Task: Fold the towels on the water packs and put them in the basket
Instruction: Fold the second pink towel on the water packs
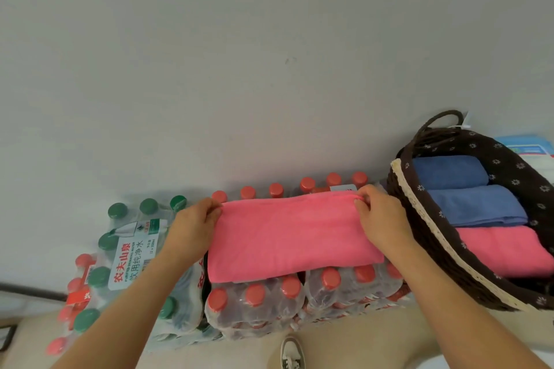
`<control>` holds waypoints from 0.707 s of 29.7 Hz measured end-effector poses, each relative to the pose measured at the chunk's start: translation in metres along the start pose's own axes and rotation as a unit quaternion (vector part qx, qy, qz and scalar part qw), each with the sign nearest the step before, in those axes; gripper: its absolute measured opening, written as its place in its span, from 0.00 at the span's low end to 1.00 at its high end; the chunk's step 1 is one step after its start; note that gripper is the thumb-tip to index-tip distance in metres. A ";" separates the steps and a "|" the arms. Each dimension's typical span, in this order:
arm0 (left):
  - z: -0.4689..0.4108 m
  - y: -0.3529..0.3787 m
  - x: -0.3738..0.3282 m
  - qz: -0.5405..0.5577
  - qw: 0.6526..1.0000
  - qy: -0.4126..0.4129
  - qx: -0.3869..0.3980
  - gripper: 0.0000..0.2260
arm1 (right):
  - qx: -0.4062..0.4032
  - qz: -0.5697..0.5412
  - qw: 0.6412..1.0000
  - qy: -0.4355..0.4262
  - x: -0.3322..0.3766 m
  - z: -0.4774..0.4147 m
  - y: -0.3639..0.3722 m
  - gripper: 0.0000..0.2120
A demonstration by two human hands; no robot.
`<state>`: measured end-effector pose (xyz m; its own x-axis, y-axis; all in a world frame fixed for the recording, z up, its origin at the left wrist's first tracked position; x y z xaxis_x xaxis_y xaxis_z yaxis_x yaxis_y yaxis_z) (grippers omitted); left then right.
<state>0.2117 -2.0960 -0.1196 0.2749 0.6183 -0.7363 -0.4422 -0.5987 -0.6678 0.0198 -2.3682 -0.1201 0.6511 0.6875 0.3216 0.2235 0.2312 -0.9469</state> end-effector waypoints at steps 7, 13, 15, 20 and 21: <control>-0.012 0.000 0.002 -0.054 0.998 0.029 0.002 0.08 | -0.034 0.044 0.998 -0.029 0.001 -0.012 -0.003 0.07; -0.018 0.004 -0.002 -0.079 0.996 0.051 -0.004 0.06 | -0.045 0.089 0.994 -0.038 -0.001 -0.021 0.004 0.07; -0.019 0.005 0.000 -0.089 0.994 0.062 -0.008 0.05 | -0.037 0.101 0.993 -0.038 -0.002 -0.023 0.009 0.07; -0.020 0.002 0.006 -0.044 0.999 0.020 -0.002 0.11 | -0.001 0.043 0.999 -0.028 -0.006 -0.029 0.010 0.08; -0.020 0.001 0.005 -0.024 1.000 0.007 -0.004 0.12 | 0.018 0.023 0.999 -0.020 -0.007 -0.031 0.009 0.10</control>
<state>0.2301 -2.1037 -0.1266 0.3079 0.6384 -0.7055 -0.4215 -0.5733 -0.7027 0.0400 -2.3925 -0.1302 0.6309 0.7242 0.2783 0.1679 0.2228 -0.9603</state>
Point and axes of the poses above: each hand's wrist, its own z-axis away from the middle knuckle, its own y-axis out of the palm, x = y × z, the point moved 2 cm from there along -z, towards the middle knuckle, and after that the axes turned 12 degrees about z, right-handed, at the moved point
